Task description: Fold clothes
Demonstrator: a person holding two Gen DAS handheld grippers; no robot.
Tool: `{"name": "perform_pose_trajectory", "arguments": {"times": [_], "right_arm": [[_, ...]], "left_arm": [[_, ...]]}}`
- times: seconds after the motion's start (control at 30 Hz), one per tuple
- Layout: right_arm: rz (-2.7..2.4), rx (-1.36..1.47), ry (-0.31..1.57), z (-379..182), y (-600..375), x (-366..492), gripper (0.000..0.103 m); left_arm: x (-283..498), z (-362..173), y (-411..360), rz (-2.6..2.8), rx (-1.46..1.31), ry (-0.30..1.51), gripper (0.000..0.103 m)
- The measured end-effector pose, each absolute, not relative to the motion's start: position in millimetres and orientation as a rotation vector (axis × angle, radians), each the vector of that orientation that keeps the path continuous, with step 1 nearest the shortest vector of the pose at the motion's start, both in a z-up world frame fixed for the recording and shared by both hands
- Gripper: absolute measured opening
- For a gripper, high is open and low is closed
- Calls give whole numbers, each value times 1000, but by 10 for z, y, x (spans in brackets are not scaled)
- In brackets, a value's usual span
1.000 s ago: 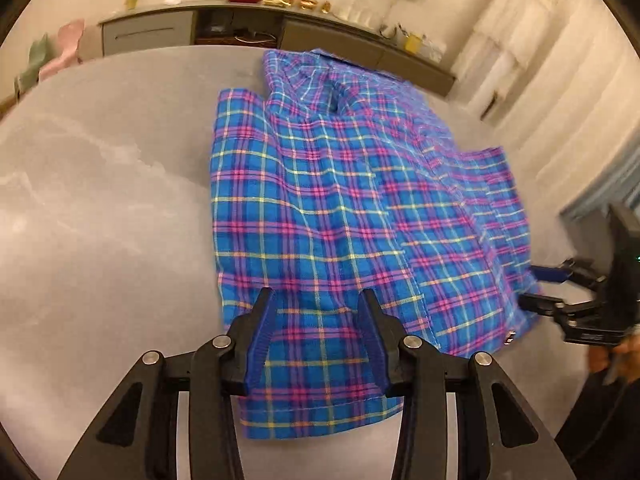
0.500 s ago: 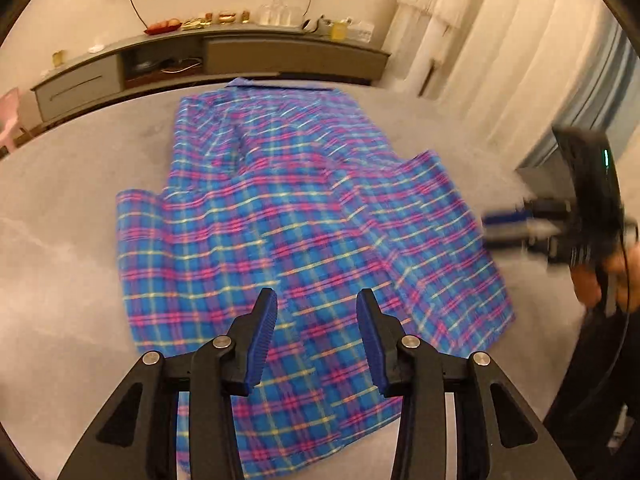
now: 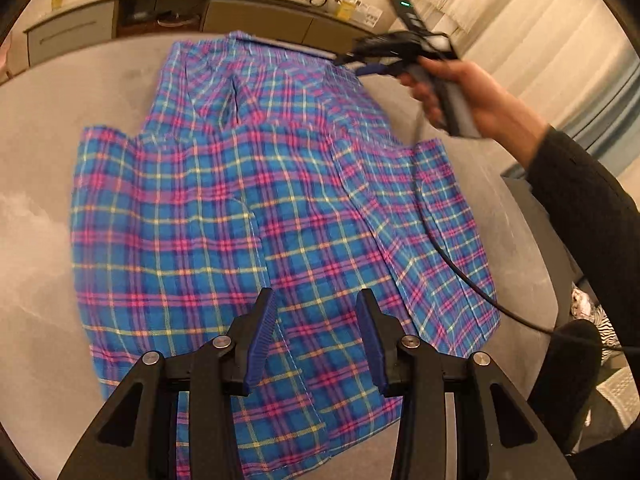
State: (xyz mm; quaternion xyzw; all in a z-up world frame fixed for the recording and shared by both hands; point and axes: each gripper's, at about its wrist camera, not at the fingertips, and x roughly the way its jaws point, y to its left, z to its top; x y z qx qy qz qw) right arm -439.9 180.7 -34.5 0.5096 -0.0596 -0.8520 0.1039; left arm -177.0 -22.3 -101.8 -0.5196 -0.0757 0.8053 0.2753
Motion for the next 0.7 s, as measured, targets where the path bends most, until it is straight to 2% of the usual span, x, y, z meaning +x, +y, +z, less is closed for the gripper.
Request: {"name": "perform_pose_trajectory", "arguments": {"times": [0.03,0.07,0.1,0.13,0.17,0.47,0.5,0.53,0.57,0.6,0.63,0.7], "right_arm": [[-2521,1487,-147,-341,1760,-4412,55],[-2525,1477,-121,-336,1714,-4426,50],[-2516,1485,-110,-325,1677,-4440,38],[-2509,1484,-112,-291,1653,-4432,5],[-2513,1463,-99,-233,1610,-4398,1],[-2539,1127,149,965,930,-3435,2],[-2543,1149,141,984,947,-3476,3],[-2556,1178,127,987,985,-3536,17],[-2589,1225,92,935,1089,-3641,46],[-2607,1268,46,857,1202,-3737,57],[-2618,1319,-6,737,1348,-3875,62],[-2629,1410,-84,520,1534,-4071,62]], "left_arm": [[-1791,-1046,-213,2155,-1408,-206,40],[-1811,-1074,-204,2146,-1419,-209,40],[-1830,-1081,-194,2143,-1421,-212,40],[-1848,-1084,-183,2140,-1421,-216,40],[-1867,-1088,-173,2137,-1422,-219,40],[-1749,-1017,-243,2187,-1425,-342,40],[-1718,-983,-241,2189,-1413,-358,40],[-1680,-950,-229,2189,-1399,-366,40],[-1641,-917,-216,2189,-1385,-372,40],[-1616,-898,-173,2183,-1374,-363,40],[-1603,-904,-143,2177,-1374,-347,40],[-1592,-953,-94,2157,-1391,-310,40]]}}
